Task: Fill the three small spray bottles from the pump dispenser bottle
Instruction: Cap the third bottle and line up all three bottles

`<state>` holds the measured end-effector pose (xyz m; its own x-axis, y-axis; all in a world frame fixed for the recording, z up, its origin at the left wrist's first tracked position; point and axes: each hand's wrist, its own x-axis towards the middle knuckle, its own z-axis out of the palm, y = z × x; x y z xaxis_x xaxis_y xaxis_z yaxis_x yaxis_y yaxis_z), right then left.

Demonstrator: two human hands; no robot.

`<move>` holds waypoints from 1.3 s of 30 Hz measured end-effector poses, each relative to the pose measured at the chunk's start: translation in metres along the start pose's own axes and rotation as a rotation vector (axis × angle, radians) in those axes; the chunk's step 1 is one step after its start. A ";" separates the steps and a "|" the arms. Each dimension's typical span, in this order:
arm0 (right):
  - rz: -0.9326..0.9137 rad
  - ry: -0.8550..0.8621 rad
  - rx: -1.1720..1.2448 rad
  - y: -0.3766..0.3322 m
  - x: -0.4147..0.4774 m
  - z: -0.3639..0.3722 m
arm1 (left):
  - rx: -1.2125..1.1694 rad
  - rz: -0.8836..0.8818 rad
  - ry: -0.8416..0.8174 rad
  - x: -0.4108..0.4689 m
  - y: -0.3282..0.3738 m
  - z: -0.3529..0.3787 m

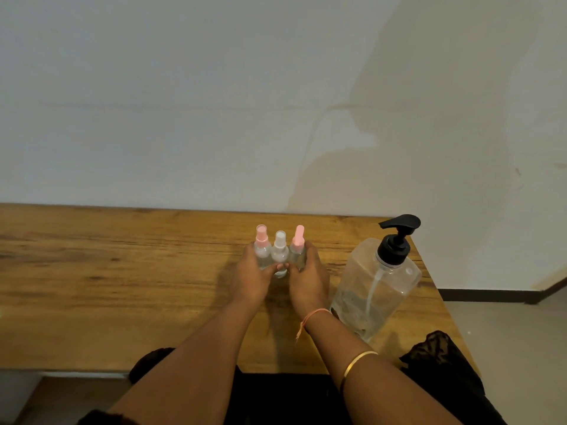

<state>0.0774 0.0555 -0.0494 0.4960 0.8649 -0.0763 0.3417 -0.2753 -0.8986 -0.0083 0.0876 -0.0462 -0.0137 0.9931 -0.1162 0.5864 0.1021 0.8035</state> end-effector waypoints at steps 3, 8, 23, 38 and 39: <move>-0.007 0.022 0.005 0.000 0.006 0.004 | 0.010 0.001 0.022 0.007 -0.001 0.003; -0.003 0.085 0.013 0.000 0.023 0.014 | -0.013 0.022 0.045 0.020 0.001 0.009; -0.057 0.190 0.119 -0.010 0.077 0.041 | -0.156 0.080 0.134 0.076 0.006 0.025; -0.073 0.216 0.124 -0.007 0.101 0.051 | -0.133 0.114 0.183 0.092 0.008 0.032; -0.058 0.213 0.118 -0.008 0.100 0.051 | -0.130 0.116 0.179 0.092 0.007 0.033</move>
<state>0.0839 0.1658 -0.0724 0.6397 0.7664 0.0586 0.2851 -0.1658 -0.9440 0.0210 0.1778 -0.0701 -0.1027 0.9917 0.0769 0.4835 -0.0178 0.8752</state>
